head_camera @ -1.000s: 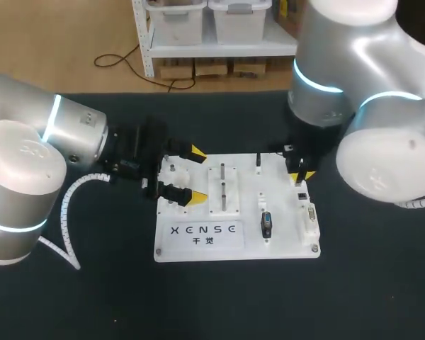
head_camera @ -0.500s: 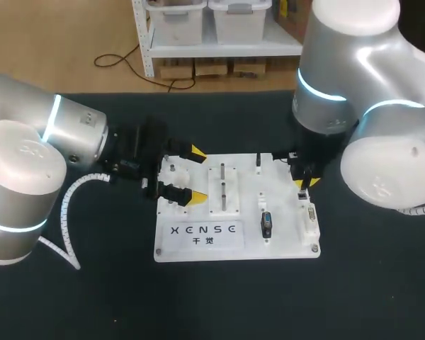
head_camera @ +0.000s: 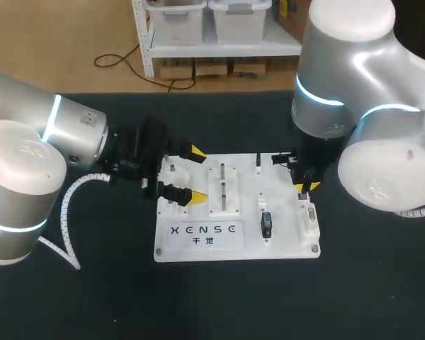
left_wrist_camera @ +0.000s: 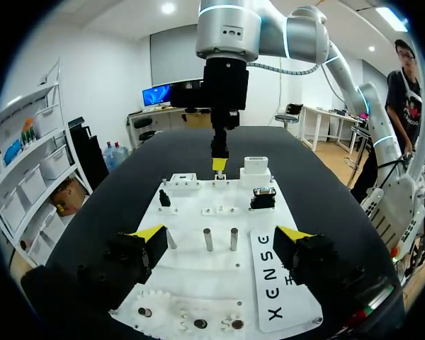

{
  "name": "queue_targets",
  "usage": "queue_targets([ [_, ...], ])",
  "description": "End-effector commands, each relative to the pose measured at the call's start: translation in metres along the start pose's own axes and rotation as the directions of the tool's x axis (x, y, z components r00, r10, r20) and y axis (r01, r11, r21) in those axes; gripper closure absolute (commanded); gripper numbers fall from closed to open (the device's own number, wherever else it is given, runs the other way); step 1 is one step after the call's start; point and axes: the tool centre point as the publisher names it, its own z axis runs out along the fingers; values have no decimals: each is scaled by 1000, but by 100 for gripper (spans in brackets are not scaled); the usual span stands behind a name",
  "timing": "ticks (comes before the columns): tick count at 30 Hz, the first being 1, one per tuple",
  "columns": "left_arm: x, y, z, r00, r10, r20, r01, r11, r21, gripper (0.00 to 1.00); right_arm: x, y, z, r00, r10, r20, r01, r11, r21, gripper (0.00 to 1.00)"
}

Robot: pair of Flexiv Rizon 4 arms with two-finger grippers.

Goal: Insert the Ethernet cable into its matching sockets.

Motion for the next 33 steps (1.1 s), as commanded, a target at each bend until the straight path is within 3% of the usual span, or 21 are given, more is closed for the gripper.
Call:
queue_targets([
  [1, 2, 0, 0, 1000, 3, 4, -3, 1000, -1, 0, -1, 0, 4, 1000, -1, 1, 1, 1000, 0, 100],
  [33, 2, 0, 0, 1000, 3, 4, -3, 1000, -1, 0, 2, -4, 26, 1000, -4, -23, 4, 1000, 3, 100],
])
